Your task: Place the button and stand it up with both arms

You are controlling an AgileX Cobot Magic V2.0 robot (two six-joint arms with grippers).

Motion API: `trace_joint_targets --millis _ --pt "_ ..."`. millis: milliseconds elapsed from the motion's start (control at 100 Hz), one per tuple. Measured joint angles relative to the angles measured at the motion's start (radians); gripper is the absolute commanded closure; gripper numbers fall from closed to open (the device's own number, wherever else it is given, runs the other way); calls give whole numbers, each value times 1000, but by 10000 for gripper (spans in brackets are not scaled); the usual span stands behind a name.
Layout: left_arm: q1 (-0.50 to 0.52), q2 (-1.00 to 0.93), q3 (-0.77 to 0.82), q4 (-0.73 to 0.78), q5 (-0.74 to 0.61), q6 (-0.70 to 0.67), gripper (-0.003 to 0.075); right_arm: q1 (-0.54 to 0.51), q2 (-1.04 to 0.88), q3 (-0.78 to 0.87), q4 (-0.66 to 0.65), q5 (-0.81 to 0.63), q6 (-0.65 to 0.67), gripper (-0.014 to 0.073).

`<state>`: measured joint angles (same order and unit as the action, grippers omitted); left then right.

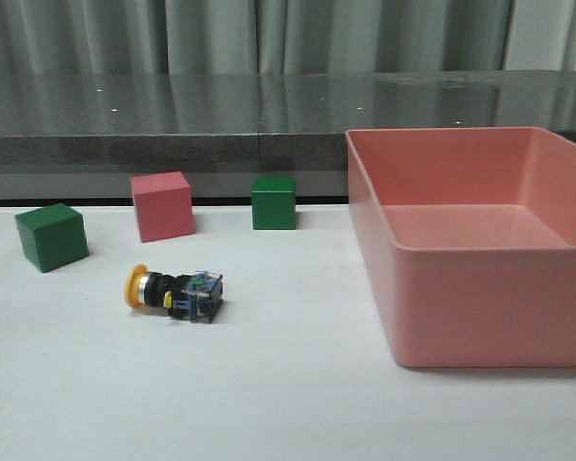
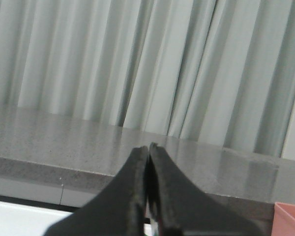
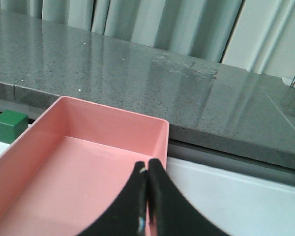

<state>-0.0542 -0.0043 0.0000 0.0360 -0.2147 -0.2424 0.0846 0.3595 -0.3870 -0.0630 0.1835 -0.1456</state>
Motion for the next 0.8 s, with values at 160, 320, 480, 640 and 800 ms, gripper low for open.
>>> trace_joint_targets --millis 160,320,480,640,800 --pt "0 13 -66 -42 222 -1 740 0 0 0 0 0 0 655" --pt "0 180 -279 -54 485 8 740 0 0 0 2 2 0 655" --pt "0 425 -481 -54 604 128 702 0 0 0 2 4 0 655" --pt "0 621 -609 -73 617 292 370 0 0 0 2 4 0 655" --pt "0 754 -668 -103 615 397 45 0 0 0 2 4 0 655"
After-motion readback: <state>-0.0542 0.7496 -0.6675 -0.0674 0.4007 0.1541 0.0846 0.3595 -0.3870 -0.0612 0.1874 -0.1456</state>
